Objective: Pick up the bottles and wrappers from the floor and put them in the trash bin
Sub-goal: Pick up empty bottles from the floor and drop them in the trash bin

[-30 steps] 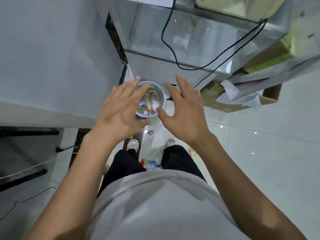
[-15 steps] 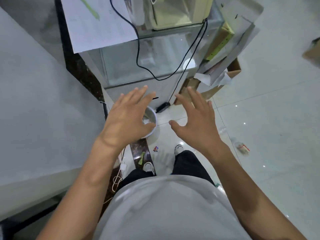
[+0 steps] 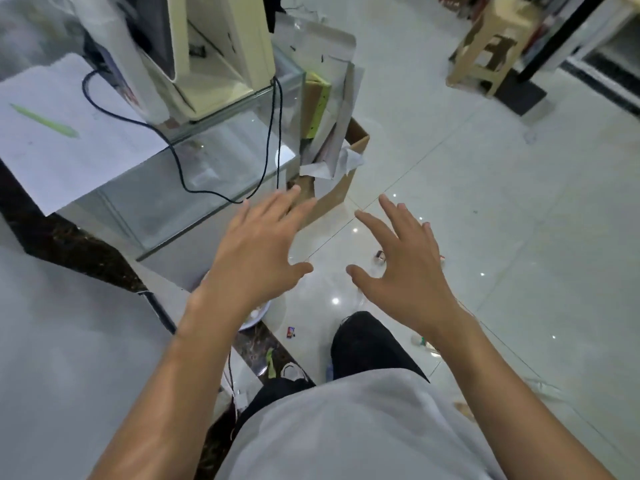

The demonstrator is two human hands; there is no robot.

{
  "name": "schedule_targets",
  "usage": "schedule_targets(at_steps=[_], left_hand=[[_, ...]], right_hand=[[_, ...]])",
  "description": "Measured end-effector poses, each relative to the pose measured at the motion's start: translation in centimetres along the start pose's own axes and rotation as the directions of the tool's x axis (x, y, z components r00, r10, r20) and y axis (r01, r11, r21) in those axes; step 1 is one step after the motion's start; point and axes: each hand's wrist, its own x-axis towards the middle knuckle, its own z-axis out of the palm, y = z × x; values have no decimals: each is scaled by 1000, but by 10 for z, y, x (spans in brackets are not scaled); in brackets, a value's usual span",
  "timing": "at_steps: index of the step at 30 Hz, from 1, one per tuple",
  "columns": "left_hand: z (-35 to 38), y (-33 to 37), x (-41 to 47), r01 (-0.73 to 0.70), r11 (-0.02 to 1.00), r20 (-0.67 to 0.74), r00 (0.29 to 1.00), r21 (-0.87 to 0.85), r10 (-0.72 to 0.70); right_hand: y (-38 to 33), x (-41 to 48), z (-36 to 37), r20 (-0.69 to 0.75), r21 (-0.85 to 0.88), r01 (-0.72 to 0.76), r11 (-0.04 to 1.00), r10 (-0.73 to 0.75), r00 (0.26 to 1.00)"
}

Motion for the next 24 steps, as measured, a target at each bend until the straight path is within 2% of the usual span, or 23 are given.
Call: schedule_targets(at_steps=[9,15,20,24], left_hand=[[-7,39,43,-217,976,31,976,29,216],[3,89,74,-333,942,62,942,50,330],[16,129,89,-445,895,120,891,39,438],[28,149,97,-482,876,157,867,26,473]], right_hand=[[47,-21,-60,-156,23,-268,963,269,951],[84,-56,-96,-262,66,-502,862,501,825],[108,-85,-104,-260,105,-597,795,602,755],[132,-102,-111,-253,145,-652,744,665,702]])
